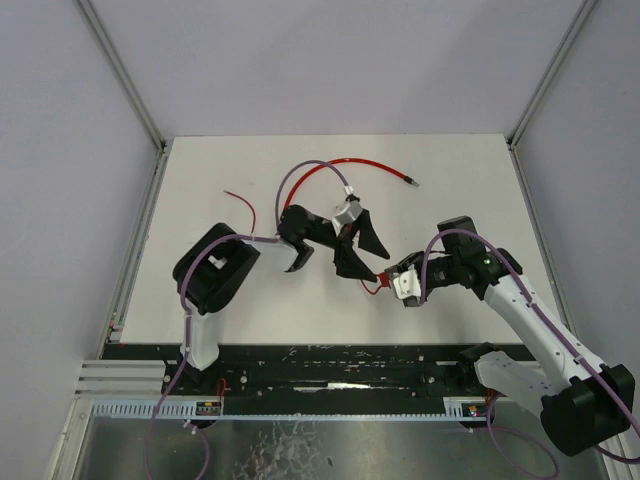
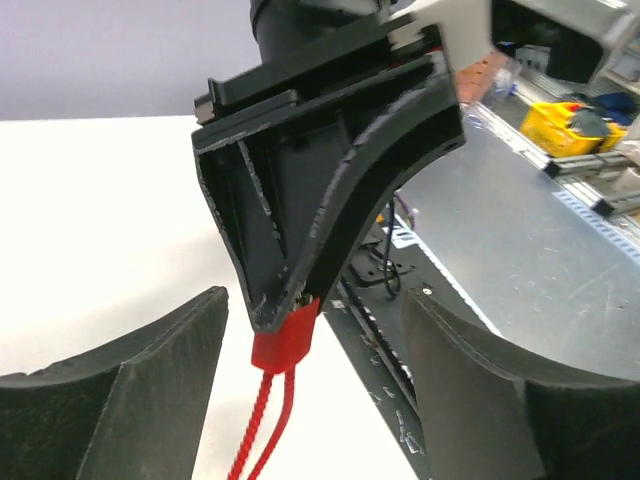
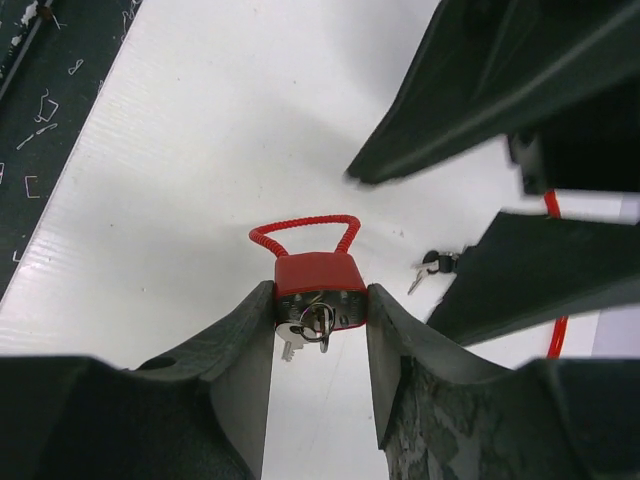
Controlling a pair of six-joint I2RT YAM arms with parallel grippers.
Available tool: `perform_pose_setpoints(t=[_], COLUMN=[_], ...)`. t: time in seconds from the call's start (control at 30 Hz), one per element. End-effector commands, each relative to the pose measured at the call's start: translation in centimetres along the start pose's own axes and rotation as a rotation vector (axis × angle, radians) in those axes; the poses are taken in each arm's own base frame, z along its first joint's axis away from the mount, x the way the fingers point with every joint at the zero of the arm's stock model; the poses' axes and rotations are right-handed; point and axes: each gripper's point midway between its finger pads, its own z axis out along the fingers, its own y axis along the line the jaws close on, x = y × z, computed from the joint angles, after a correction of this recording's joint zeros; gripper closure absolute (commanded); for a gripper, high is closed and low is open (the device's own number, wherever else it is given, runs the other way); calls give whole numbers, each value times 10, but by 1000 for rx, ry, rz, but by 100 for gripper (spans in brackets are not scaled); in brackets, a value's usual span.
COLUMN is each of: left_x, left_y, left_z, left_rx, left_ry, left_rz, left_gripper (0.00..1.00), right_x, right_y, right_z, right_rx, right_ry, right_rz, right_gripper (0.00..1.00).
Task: Lock with the key
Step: Adjust the lock.
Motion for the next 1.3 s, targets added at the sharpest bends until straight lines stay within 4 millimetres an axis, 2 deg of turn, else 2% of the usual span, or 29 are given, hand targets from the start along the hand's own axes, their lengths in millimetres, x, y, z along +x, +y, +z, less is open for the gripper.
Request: perform_pose_setpoints(t=[0.0,0.2,0.3,0.37,0.53,0.7,0.9,1.1,1.27], left_x=[-34,-50,-61,-58,-46,-43,-37,-29,-25], left_y=[7,11,0,-3,2,9,21,40,46], left_z=[-15,-37,-46,-45,-33,-27,-19,-17,-11], left_rx=[-131,-359,-436,-490,-625,-731,-784,-869,-900], left_ry=[-76,-139,-196,-182,-105,-68,-39,22,61], left_rz=[264,481,654,805,1028,1106,1107,1109,1115], left_gripper=[28,26,26,25,23,23,28,35,36], right_x=[1,3,4,5,11,12,16,6,6], right_y=[-4,-14,-20,-24,-46,-63,-77,-84,-85], right_z=[-11,-23,-28,-31,-43,-46,-49,-49,-48], right_rx=[42,107,138,159,252,298,333,332,333], right_ry=[5,-8,-22,-34,-48,-78,-95,-167,-183], right_rz=[72,143,202,255,432,607,737,811,837], right_gripper=[83,84,85,85,87,89,89,90,90])
